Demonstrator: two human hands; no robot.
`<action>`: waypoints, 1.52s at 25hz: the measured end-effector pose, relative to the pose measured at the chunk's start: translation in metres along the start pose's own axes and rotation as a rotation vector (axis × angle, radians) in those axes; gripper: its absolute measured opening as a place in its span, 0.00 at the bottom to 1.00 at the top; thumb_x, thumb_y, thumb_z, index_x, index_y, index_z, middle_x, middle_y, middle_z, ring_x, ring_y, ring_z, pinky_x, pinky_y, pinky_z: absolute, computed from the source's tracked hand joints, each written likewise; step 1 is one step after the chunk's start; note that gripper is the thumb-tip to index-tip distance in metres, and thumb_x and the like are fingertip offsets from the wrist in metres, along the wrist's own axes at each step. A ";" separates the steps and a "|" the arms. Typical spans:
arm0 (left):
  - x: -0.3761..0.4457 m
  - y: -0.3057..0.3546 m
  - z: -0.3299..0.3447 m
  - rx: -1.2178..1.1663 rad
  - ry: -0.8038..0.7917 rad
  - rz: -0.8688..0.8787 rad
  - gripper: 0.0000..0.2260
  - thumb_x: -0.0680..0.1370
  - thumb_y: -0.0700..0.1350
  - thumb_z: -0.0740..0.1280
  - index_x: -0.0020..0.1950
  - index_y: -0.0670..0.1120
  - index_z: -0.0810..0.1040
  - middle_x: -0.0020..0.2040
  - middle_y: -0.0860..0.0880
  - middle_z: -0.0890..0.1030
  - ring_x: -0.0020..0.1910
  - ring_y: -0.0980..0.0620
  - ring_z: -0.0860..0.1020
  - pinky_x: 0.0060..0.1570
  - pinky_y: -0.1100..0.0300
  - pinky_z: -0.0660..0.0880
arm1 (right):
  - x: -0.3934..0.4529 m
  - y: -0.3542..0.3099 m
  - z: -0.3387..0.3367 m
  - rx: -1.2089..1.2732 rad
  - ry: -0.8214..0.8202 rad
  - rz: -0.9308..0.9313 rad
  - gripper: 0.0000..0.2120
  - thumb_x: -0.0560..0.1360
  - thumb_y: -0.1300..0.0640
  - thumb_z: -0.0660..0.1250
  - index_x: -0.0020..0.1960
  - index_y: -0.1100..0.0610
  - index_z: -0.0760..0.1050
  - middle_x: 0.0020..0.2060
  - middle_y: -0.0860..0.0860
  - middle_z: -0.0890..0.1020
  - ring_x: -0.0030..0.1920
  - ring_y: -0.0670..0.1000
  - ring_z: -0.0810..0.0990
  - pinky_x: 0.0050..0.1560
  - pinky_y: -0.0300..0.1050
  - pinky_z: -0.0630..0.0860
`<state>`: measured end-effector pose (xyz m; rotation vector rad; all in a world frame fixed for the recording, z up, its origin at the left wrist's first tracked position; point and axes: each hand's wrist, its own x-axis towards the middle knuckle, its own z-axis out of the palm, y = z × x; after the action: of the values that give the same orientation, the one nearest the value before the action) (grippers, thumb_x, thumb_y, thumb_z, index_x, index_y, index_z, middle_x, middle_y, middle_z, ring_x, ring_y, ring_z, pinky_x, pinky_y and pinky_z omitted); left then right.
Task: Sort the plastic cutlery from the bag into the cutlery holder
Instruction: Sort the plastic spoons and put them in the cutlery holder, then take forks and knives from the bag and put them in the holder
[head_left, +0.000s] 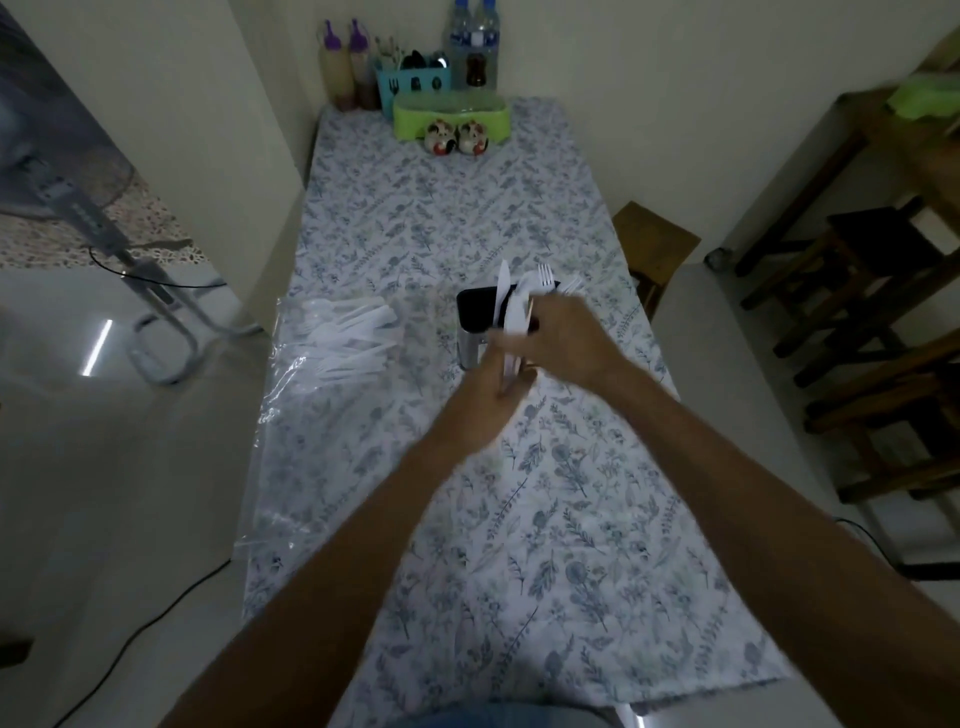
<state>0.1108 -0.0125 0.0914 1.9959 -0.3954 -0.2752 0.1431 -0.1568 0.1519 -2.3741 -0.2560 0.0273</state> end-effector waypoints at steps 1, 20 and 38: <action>0.026 0.014 -0.022 0.041 -0.030 0.045 0.12 0.84 0.48 0.62 0.67 0.47 0.71 0.49 0.50 0.77 0.42 0.57 0.76 0.42 0.63 0.76 | 0.024 -0.004 -0.019 -0.055 0.076 -0.073 0.17 0.74 0.50 0.75 0.33 0.56 0.73 0.26 0.45 0.73 0.25 0.42 0.70 0.28 0.31 0.67; 0.178 -0.055 -0.058 0.319 0.068 -0.176 0.21 0.70 0.53 0.79 0.55 0.41 0.81 0.54 0.43 0.80 0.55 0.47 0.79 0.55 0.56 0.72 | 0.165 0.082 0.022 -0.355 0.098 0.068 0.36 0.71 0.25 0.62 0.57 0.58 0.75 0.47 0.54 0.81 0.47 0.53 0.79 0.47 0.50 0.76; -0.079 -0.183 -0.062 0.630 0.181 -0.806 0.41 0.78 0.68 0.60 0.83 0.48 0.49 0.80 0.42 0.62 0.77 0.40 0.63 0.71 0.38 0.61 | -0.050 0.028 0.225 -0.355 -0.123 -0.341 0.22 0.76 0.49 0.64 0.67 0.59 0.73 0.54 0.56 0.81 0.55 0.59 0.79 0.54 0.56 0.77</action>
<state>0.0887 0.1445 -0.0446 2.7035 0.5333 -0.5049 0.0786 -0.0343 -0.0339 -2.6482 -0.7782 -0.0367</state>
